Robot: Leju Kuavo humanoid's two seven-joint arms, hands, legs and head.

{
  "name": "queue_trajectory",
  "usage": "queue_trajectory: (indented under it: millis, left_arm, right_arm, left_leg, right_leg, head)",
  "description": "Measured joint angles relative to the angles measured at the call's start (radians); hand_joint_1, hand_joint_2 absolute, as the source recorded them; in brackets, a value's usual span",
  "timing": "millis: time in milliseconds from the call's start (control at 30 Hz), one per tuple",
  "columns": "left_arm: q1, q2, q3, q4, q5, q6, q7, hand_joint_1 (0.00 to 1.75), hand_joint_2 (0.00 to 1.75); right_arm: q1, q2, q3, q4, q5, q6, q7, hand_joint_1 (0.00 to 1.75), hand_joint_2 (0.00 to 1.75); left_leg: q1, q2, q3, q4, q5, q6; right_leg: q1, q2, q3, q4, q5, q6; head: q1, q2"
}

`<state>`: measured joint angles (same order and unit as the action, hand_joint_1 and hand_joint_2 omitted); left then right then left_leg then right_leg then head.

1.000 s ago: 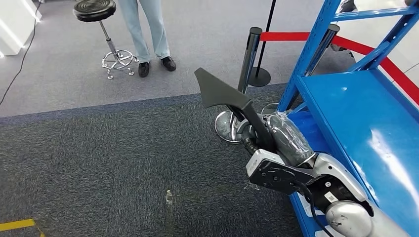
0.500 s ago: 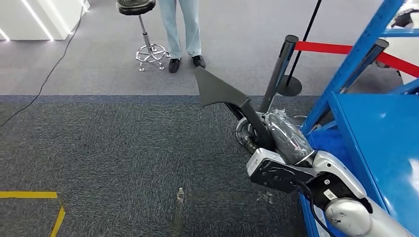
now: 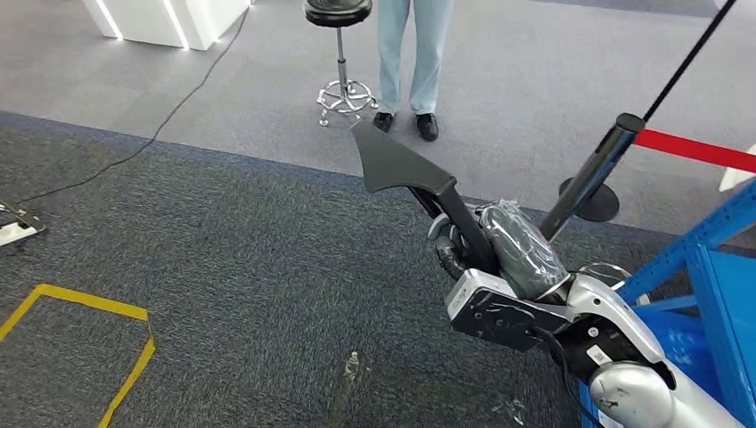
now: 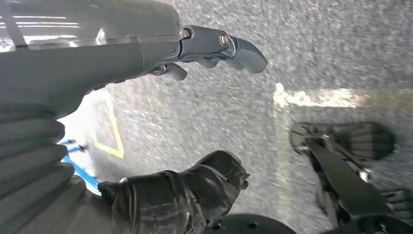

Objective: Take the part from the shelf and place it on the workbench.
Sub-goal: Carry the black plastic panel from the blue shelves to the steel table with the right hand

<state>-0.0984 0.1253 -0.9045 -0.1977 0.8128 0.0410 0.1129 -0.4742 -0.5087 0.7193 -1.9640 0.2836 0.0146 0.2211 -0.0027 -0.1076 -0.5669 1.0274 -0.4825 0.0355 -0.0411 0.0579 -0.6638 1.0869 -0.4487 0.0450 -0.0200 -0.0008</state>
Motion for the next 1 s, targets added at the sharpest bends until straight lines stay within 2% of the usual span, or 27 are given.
queue_trajectory:
  millis: [33, 100, 133, 167, 200, 233, 267, 300, 333, 367, 400, 467, 533, 567, 633, 667, 700, 767, 800, 833, 867, 900, 933, 967, 1000]
  left_arm:
    - [-0.001, 0.000, 0.000, 0.000, 0.000, 0.000, 0.000, 0.00, 1.75]
    - [0.000, 0.000, 0.000, 0.000, -0.001, 0.000, 0.000, 0.00, 1.75]
    - [0.003, 0.000, 0.000, 0.000, -0.001, 0.000, 0.000, 0.00, 1.75]
    - [0.004, -0.001, 0.000, 0.000, -0.002, 0.000, 0.000, 0.00, 1.75]
    - [0.002, -0.001, 0.000, 0.000, -0.002, -0.001, 0.000, 0.00, 1.75]
    - [0.001, -0.002, 0.000, 0.000, -0.002, -0.001, -0.001, 0.00, 1.75]
    - [-0.002, -0.002, 0.000, 0.000, -0.002, -0.001, -0.001, 0.00, 1.75]
    - [-0.003, -0.002, 0.000, 0.000, -0.002, -0.001, -0.001, 0.00, 1.75]
    - [-0.002, -0.003, 0.000, 0.000, -0.002, -0.001, -0.001, 0.00, 1.75]
    - [0.000, -0.003, 0.000, 0.000, -0.002, -0.001, -0.001, 0.00, 1.75]
    - [0.003, -0.003, 0.000, 0.000, -0.002, -0.001, -0.001, 0.00, 1.75]
    - [0.007, -0.002, 0.000, 0.000, -0.001, 0.000, -0.001, 0.00, 1.75]
    - [0.007, -0.001, 0.000, 0.000, 0.002, 0.002, -0.001, 0.00, 1.75]
    - [0.007, 0.000, 0.000, 0.000, 0.004, 0.003, 0.000, 0.00, 1.75]
    - [0.006, 0.001, 0.000, 0.000, 0.006, 0.003, 0.000, 0.00, 1.75]
    - [0.006, 0.001, 0.000, 0.000, 0.007, 0.003, -0.001, 0.00, 1.75]
    - [0.006, 0.001, 0.000, 0.000, 0.008, 0.002, -0.002, 0.00, 1.75]
    - [0.003, 0.001, 0.000, 0.000, 0.010, 0.001, -0.006, 0.00, 1.75]
    - [0.001, 0.001, 0.000, 0.000, 0.012, 0.000, -0.008, 0.00, 1.75]
    - [0.000, 0.001, 0.000, 0.000, 0.014, 0.000, -0.009, 0.00, 1.75]
    - [-0.001, 0.001, 0.000, 0.000, 0.016, 0.000, -0.011, 0.00, 1.75]
    - [-0.001, 0.001, 0.000, 0.000, 0.017, 0.000, -0.011, 0.00, 1.75]
    - [0.000, 0.001, 0.000, 0.000, 0.017, -0.001, -0.012, 0.00, 1.75]
    - [0.001, 0.001, 0.000, 0.000, 0.017, -0.001, -0.012, 0.00, 1.75]
    - [0.000, 0.000, 0.000, 0.000, 0.017, -0.001, -0.012, 0.00, 1.75]
  right_arm:
    - [0.001, 0.000, 0.000, 0.000, 0.000, 0.000, 0.000, 1.75, 1.75]
    - [0.000, -0.001, 0.001, 0.000, -0.001, 0.000, 0.000, 1.75, 1.75]
    - [-0.001, -0.001, 0.001, -0.001, -0.001, 0.000, 0.000, 1.75, 1.75]
    - [-0.003, -0.001, 0.001, -0.001, -0.001, 0.000, 0.000, 1.75, 1.75]
    - [-0.004, -0.002, 0.001, -0.002, -0.001, 0.000, 0.000, 1.75, 1.75]
    - [-0.005, -0.002, 0.001, -0.002, -0.001, 0.000, 0.000, 1.75, 1.75]
    - [-0.005, -0.002, 0.001, -0.003, -0.001, 0.000, 0.000, 1.75, 1.75]
    - [-0.005, -0.002, 0.001, -0.002, 0.000, 0.000, 0.000, 1.75, 1.75]
    - [-0.005, -0.002, 0.001, -0.002, 0.000, 0.000, 0.000, 1.75, 1.75]
    - [-0.005, -0.002, 0.001, -0.002, 0.000, 0.000, 0.000, 1.75, 1.75]
    - [-0.005, -0.002, 0.001, -0.003, 0.000, 0.000, 0.000, 1.75, 1.75]
    - [-0.005, -0.002, 0.001, -0.002, 0.000, 0.000, 0.000, 1.75, 1.75]
    - [-0.006, -0.002, 0.002, -0.002, 0.000, 0.001, 0.001, 1.75, 1.75]
    - [-0.006, -0.002, 0.002, -0.002, 0.000, 0.001, 0.002, 1.75, 1.75]
    - [-0.010, -0.002, 0.002, -0.003, 0.000, 0.001, 0.004, 1.75, 1.75]
    - [-0.011, -0.003, 0.002, -0.004, 0.000, 0.001, 0.005, 1.75, 1.75]
    - [-0.012, -0.003, 0.002, -0.004, 0.000, 0.000, 0.006, 1.75, 1.75]
    - [-0.013, -0.004, 0.002, -0.006, 0.002, 0.000, 0.007, 1.75, 1.75]
    - [-0.013, -0.004, 0.002, -0.006, 0.003, 0.000, 0.008, 1.75, 1.75]
    - [-0.012, -0.004, 0.002, -0.006, 0.003, 0.001, 0.009, 1.75, 1.75]
    - [-0.011, -0.005, 0.002, -0.006, 0.003, 0.001, 0.010, 1.75, 1.75]
    - [-0.010, -0.005, 0.002, -0.006, 0.003, 0.001, 0.011, 1.75, 1.75]
    - [-0.010, -0.005, 0.002, -0.006, 0.003, 0.001, 0.012, 1.75, 1.75]
    - [-0.010, -0.005, 0.003, -0.006, 0.004, 0.001, 0.012, 1.75, 1.75]
    - [-0.010, -0.005, 0.003, -0.006, 0.004, 0.001, 0.012, 1.75, 1.75]
  left_leg:
    - [0.002, -0.011, -0.005, 0.005, -0.006, -0.008]
    - [0.006, -0.025, -0.007, 0.007, -0.010, -0.022]
    - [0.006, -0.012, -0.007, 0.013, -0.011, -0.027]
    - [0.006, 0.013, -0.014, 0.034, -0.012, -0.031]
    - [0.005, 0.042, -0.035, 0.073, -0.017, -0.035]
    - [0.005, 0.073, -0.070, 0.131, -0.027, -0.038]
    - [0.005, 0.091, -0.114, 0.196, -0.046, -0.040]
    - [0.006, 0.097, -0.157, 0.250, -0.069, -0.040]
    - [0.005, 0.099, -0.188, 0.278, -0.086, -0.037]
    - [0.004, 0.100, -0.203, 0.276, -0.089, -0.033]
    - [0.001, 0.103, -0.201, 0.241, -0.068, -0.026]
    - [-0.016, 0.131, -0.168, 0.116, 0.026, -0.004]
    - [-0.033, 0.159, -0.140, 0.032, 0.090, 0.013]
    - [-0.039, 0.159, -0.135, 0.020, 0.099, 0.016]
    - [-0.036, 0.138, -0.122, 0.009, 0.102, 0.017]
    - [-0.032, 0.127, -0.113, 0.001, 0.101, 0.018]
    - [-0.028, 0.118, -0.103, -0.007, 0.100, 0.023]
    - [-0.023, 0.098, -0.089, -0.014, 0.092, 0.032]
    - [-0.022, 0.086, -0.085, -0.014, 0.086, 0.034]
    - [-0.021, 0.072, -0.081, -0.013, 0.080, 0.034]
    - [-0.020, 0.058, -0.075, -0.011, 0.074, 0.032]
    - [-0.017, 0.044, -0.068, -0.007, 0.066, 0.028]
    - [-0.014, 0.030, -0.060, -0.001, 0.057, 0.024]
    - [-0.012, 0.018, -0.056, 0.005, 0.048, 0.018]
    - [-0.010, 0.005, -0.055, 0.014, 0.040, 0.013]
  right_leg:
    - [0.000, 0.013, 0.002, -0.024, 0.019, -0.004]
    - [0.005, 0.001, 0.007, -0.031, 0.019, -0.023]
    - [0.006, -0.010, 0.016, -0.035, 0.020, -0.032]
    - [0.007, -0.021, 0.029, -0.039, 0.015, -0.040]
    - [0.009, -0.031, 0.043, -0.042, 0.010, -0.047]
    - [0.013, -0.043, 0.056, -0.044, 0.002, -0.053]
    - [0.018, -0.055, 0.067, -0.045, -0.007, -0.056]
    - [0.022, -0.067, 0.078, -0.045, -0.017, -0.059]
    - [0.026, -0.078, 0.090, -0.045, -0.028, -0.060]
    - [0.029, -0.089, 0.104, -0.045, -0.039, -0.061]
    - [0.032, -0.099, 0.121, -0.046, -0.051, -0.061]
    - [0.037, -0.121, 0.154, -0.047, -0.076, -0.060]
    - [0.040, -0.142, 0.175, -0.050, -0.097, -0.053]
    - [0.042, -0.151, 0.182, -0.052, -0.106, -0.048]
    - [0.040, -0.164, 0.193, -0.057, -0.121, -0.037]
    - [0.038, -0.150, 0.192, -0.047, -0.129, -0.032]
    - [0.037, -0.127, 0.179, -0.017, -0.143, -0.029]
    - [0.034, -0.074, 0.107, 0.103, -0.183, -0.024]
    - [0.032, -0.064, 0.058, 0.170, -0.199, -0.021]
    - [0.030, -0.060, 0.017, 0.216, -0.199, -0.018]
    - [0.028, -0.059, -0.009, 0.228, -0.179, -0.015]
    - [0.025, -0.057, -0.017, 0.204, -0.140, -0.012]
    - [0.022, -0.051, -0.009, 0.149, -0.087, -0.009]
    - [0.018, -0.031, 0.006, 0.093, -0.045, -0.006]
    - [0.014, -0.009, 0.025, 0.037, -0.019, -0.005]
  head:
    - [0.002, 0.000]
    - [0.003, 0.000]
    - [0.003, 0.000]
    - [-0.001, 0.000]
    - [-0.003, 0.000]
    - [-0.006, 0.000]
    - [-0.009, 0.000]
    - [-0.009, 0.000]
    - [-0.010, 0.000]
    - [-0.010, 0.000]
    - [-0.010, 0.000]
    - [-0.009, 0.000]
    - [-0.010, 0.000]
    - [-0.010, 0.000]
    - [-0.012, 0.000]
    - [-0.012, 0.000]
    - [-0.011, 0.000]
    - [-0.009, 0.000]
    - [-0.009, 0.000]
    - [-0.009, 0.000]
    - [-0.009, 0.000]
    - [-0.010, 0.000]
    - [-0.009, 0.000]
    - [-0.009, 0.000]
    - [-0.009, 0.000]
